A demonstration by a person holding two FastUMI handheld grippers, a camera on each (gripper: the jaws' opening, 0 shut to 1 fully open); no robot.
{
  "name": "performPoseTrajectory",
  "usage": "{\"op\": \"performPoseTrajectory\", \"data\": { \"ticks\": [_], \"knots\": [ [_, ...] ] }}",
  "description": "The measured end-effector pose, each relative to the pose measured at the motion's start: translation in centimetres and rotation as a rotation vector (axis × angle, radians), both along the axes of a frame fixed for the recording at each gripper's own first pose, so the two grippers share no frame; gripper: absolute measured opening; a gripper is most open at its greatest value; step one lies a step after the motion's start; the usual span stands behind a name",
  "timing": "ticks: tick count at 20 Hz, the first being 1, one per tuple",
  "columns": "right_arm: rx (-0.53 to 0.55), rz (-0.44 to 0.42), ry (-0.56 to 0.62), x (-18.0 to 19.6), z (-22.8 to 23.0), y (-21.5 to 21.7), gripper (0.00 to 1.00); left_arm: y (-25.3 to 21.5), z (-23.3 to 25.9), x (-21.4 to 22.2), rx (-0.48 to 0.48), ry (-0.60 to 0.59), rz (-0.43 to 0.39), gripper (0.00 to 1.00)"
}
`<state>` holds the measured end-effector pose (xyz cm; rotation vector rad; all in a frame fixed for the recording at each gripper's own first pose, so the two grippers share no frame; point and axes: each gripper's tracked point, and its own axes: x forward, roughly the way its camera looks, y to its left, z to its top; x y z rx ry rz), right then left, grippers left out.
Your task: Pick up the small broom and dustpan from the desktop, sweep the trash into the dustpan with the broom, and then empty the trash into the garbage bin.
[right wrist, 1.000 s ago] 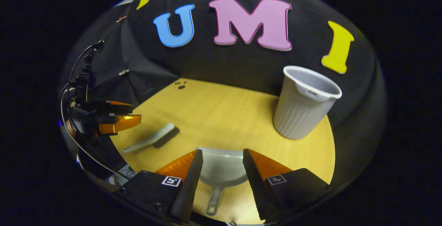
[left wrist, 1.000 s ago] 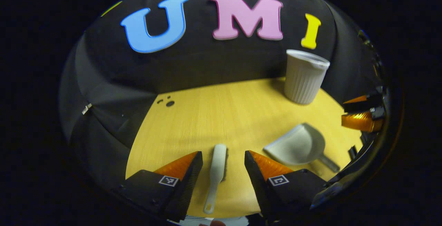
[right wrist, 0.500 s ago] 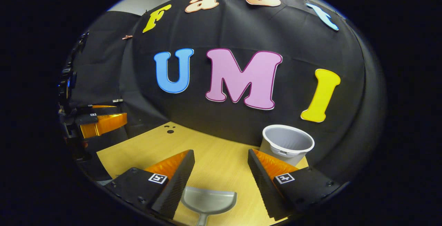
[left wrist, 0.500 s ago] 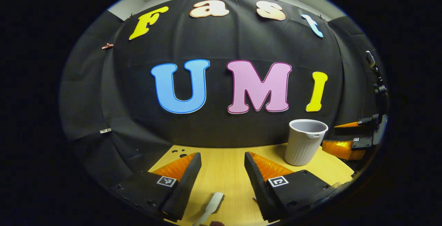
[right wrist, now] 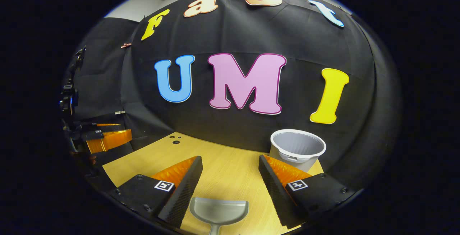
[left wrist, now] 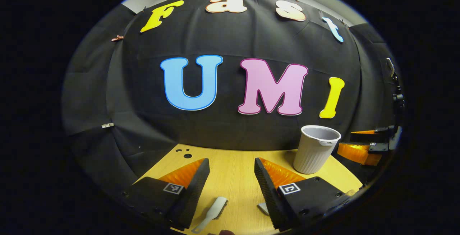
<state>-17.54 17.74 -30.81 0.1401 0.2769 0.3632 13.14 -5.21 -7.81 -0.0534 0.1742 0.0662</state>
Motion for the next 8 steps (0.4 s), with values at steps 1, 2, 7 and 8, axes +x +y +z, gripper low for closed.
{"op": "performPoseTrajectory", "data": {
  "ticks": [1, 2, 7, 8],
  "knots": [
    [-0.001, -0.004, 0.0, 0.0, 0.01, 0.02, 0.98, -0.01, 0.0, -0.05, -0.005, 0.006, -0.003, 0.81],
    [-0.005, -0.007, -0.004, -0.04, 0.02, 0.01, 0.98, 0.04, -0.09, 0.09, -0.005, 0.009, -0.006, 0.81],
    [-0.031, -0.026, -0.019, -0.05, 0.38, -0.61, 0.98, 0.0, -0.21, 0.37, 0.019, 0.031, -0.022, 0.81],
    [-0.026, -0.031, -0.021, -0.01, 0.5, -0.7, 0.98, 0.06, -0.36, 0.47, 0.025, 0.035, -0.022, 0.81]
  ]
}}
